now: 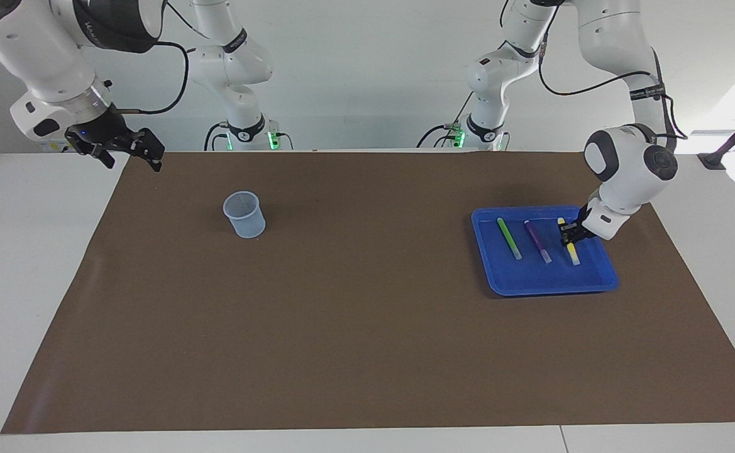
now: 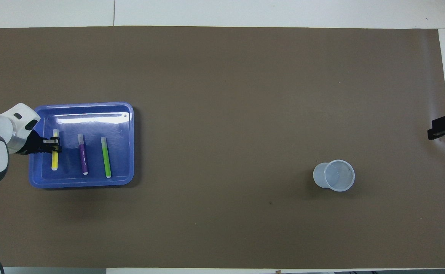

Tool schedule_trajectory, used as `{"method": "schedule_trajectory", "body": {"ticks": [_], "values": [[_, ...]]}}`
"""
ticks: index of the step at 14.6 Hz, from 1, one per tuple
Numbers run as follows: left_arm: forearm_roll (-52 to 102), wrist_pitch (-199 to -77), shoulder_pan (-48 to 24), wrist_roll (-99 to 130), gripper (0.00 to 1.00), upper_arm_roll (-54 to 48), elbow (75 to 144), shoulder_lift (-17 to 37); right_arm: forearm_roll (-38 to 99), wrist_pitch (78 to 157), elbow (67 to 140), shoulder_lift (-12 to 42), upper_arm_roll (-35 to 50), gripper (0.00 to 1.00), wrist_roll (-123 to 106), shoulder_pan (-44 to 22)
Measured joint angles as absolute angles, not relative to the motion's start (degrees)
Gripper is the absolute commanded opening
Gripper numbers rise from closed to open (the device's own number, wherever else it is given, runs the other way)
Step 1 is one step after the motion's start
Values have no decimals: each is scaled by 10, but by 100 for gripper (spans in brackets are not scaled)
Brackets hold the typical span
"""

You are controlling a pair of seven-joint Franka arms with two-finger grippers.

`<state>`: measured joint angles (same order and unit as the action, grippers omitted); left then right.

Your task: Right arm passes pens to left for tray arrangement

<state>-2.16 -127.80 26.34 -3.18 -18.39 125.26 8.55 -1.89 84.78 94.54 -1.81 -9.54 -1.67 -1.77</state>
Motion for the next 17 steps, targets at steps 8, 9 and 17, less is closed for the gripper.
{"method": "schedule_trajectory", "body": {"ticks": [8, 9, 17], "values": [[-22, -1282, 263, -31, 100, -187, 1248, 85, -18, 848, 943, -23, -91, 100, -17, -19], [-22, -1281, 262, -31, 100, -188, 1245, 85, -18, 848, 943, -24, -91, 100, -17, -19], [-11, -1130, 218, -18, 100, -195, 1108, 83, -18, 848, 943, -25, -91, 100, -17, -19]]}}
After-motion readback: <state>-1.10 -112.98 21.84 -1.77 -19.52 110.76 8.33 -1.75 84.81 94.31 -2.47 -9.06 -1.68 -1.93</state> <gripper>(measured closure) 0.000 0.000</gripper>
